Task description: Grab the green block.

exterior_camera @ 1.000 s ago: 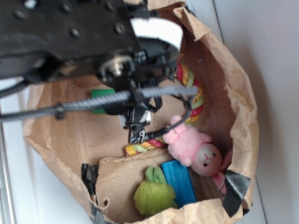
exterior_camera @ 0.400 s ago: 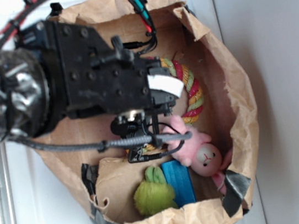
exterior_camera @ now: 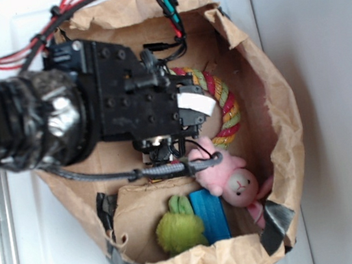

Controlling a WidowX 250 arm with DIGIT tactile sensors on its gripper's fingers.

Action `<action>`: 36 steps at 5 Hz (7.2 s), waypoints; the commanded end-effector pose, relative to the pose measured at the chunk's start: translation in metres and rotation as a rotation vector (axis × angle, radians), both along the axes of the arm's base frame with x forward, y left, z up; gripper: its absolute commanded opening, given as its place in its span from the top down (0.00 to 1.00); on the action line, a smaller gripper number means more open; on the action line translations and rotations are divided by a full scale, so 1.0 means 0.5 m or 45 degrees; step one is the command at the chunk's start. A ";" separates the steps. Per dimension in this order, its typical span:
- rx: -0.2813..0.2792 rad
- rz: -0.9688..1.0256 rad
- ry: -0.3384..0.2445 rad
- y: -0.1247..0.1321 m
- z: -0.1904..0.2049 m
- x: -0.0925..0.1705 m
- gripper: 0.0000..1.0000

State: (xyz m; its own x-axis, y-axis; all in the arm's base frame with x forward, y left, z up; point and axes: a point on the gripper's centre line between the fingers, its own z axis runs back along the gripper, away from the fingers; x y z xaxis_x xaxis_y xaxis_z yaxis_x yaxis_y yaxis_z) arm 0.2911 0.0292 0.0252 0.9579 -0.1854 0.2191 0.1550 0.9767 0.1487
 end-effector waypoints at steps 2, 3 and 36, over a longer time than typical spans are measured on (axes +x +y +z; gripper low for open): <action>0.002 -0.065 -0.023 -0.007 -0.021 0.005 0.00; 0.002 -0.040 -0.027 -0.008 -0.020 0.005 1.00; -0.171 -0.217 -0.038 0.008 0.010 -0.016 0.00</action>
